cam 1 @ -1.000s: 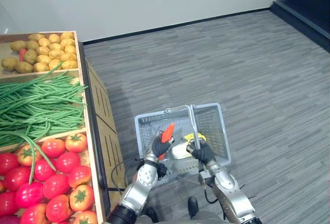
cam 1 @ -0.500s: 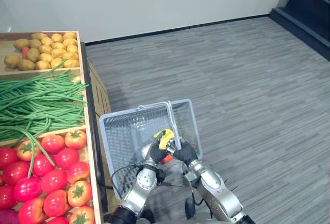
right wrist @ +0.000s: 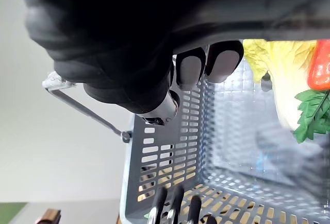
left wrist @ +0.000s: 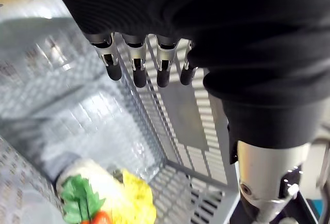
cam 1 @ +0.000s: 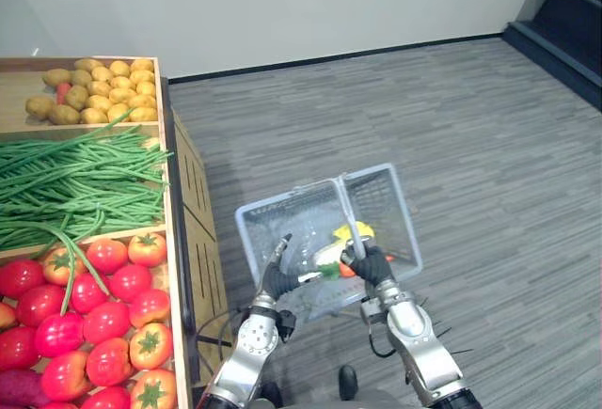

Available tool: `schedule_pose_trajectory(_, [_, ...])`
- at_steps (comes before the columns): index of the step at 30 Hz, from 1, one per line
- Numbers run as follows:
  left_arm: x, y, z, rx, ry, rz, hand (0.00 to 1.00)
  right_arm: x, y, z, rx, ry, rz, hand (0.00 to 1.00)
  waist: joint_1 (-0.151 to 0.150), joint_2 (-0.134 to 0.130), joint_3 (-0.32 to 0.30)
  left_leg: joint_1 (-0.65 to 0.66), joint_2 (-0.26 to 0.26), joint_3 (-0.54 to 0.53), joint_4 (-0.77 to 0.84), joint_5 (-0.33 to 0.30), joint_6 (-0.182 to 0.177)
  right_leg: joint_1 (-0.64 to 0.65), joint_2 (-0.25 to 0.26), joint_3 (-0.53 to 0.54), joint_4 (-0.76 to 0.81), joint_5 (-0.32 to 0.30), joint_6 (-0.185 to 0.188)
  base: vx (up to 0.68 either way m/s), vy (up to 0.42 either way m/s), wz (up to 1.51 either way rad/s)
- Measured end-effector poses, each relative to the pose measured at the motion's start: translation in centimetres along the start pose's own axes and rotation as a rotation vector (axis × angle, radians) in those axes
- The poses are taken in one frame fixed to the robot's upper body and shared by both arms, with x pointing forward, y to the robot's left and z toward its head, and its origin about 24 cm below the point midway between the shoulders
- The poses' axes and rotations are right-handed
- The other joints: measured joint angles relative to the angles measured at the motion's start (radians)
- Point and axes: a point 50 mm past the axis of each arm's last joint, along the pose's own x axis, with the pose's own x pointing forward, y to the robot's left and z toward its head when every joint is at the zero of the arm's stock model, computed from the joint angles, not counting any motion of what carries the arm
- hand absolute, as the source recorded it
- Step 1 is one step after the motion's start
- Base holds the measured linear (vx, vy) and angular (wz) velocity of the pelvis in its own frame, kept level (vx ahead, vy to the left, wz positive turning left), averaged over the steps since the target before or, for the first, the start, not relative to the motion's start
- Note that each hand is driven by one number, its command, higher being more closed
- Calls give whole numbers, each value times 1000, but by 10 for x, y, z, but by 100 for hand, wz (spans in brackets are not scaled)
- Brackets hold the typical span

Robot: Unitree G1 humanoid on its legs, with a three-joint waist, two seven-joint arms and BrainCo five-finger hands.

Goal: Pick vegetable in the basket

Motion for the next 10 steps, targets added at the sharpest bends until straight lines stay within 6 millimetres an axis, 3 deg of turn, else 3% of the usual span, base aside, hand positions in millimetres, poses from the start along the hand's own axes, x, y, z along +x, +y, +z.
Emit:
schedule_pose_trajectory(3, [-10, 27, -8, -67, 31, 91, 0, -2, -19, -4, -9, 15, -71, 100, 5, 8, -6, 1, 0, -8, 0, 0, 0, 4, -1, -6, 0, 0, 0, -6, -3, 9])
schedule_pose_trajectory(6, [-21, 54, -21, -64, 84, 193, 0, -14, -41, -21, -10, 84, -155, 100, 16, 16, -12, 14, 0, -28, -5, 0, 0, 24, -1, -30, 0, -1, 1, 5, -9, 17])
schedule_pose_trajectory(10, [-28, 71, -38, -31, 158, 258, 0, -28, -57, -45, -23, 194, -215, 100, 27, 17, -12, 15, -5, -51, -20, 11, 3, 31, -8, -54, 0, -4, 5, -22, -9, 18])
